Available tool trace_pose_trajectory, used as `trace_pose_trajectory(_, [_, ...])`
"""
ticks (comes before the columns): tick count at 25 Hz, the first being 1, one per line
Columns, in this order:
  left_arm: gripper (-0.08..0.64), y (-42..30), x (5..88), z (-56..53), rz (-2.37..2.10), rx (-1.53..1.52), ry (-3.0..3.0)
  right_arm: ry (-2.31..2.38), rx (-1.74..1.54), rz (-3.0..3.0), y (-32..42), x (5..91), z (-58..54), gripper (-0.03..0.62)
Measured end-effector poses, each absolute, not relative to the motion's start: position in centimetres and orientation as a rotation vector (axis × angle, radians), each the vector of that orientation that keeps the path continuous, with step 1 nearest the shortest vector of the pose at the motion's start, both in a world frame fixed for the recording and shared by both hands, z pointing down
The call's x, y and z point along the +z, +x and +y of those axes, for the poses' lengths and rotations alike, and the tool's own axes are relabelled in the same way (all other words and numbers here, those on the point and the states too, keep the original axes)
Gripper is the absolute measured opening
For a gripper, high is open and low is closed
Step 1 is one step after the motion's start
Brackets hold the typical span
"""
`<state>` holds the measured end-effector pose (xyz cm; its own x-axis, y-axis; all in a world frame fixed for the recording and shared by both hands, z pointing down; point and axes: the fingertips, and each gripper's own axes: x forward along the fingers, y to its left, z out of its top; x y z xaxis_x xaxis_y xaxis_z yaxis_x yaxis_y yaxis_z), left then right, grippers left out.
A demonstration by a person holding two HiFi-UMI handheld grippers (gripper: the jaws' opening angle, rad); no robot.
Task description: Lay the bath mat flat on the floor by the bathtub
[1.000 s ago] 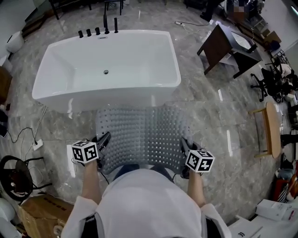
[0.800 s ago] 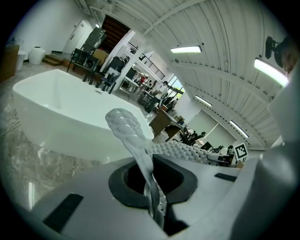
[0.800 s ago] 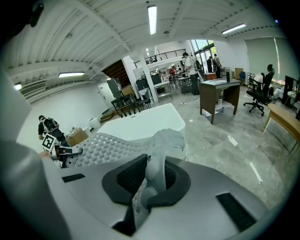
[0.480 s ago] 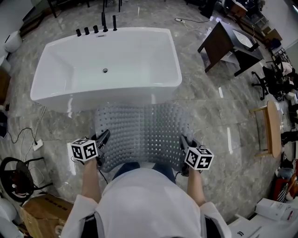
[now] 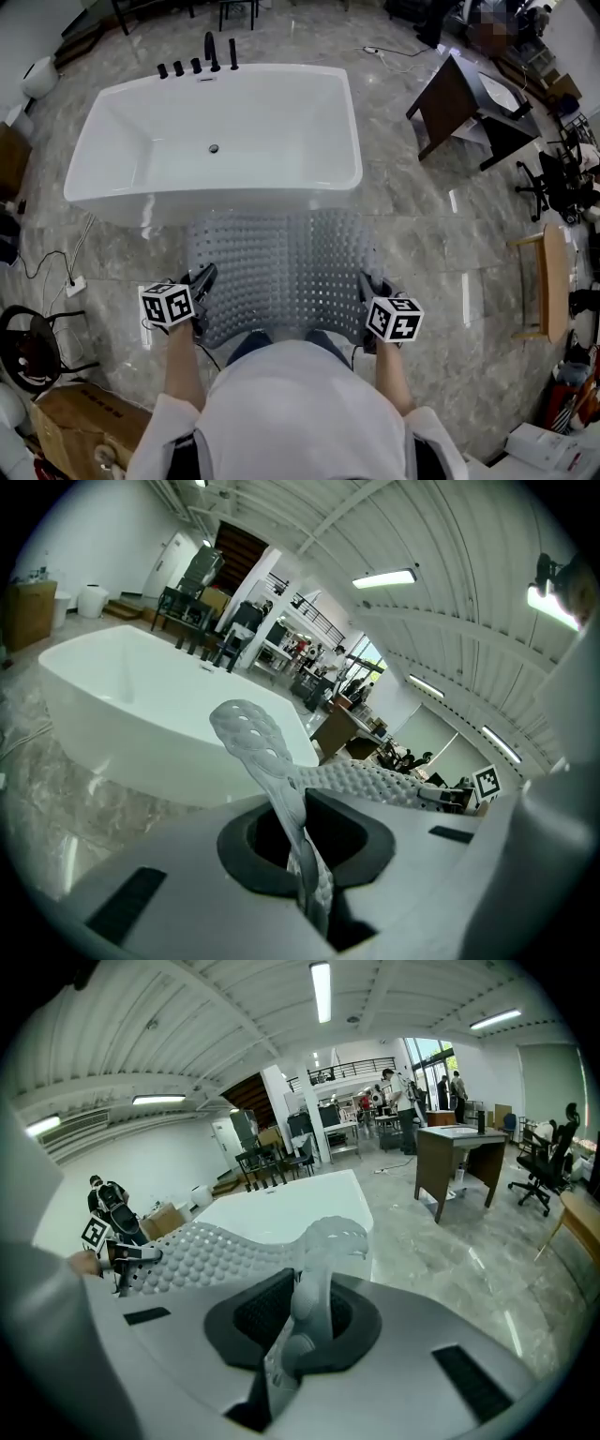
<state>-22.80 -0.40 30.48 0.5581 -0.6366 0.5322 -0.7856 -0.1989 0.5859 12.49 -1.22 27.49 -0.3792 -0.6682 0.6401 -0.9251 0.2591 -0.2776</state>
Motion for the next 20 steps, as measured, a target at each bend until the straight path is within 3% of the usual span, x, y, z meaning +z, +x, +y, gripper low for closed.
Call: trace_pose_trajectory(20, [0.046, -19.1, 36.9, -6.8, -1.135, 0.32, 1.86, 1.438, 0.827, -2.035, 15.3, 34.0, -7.5, 0.041])
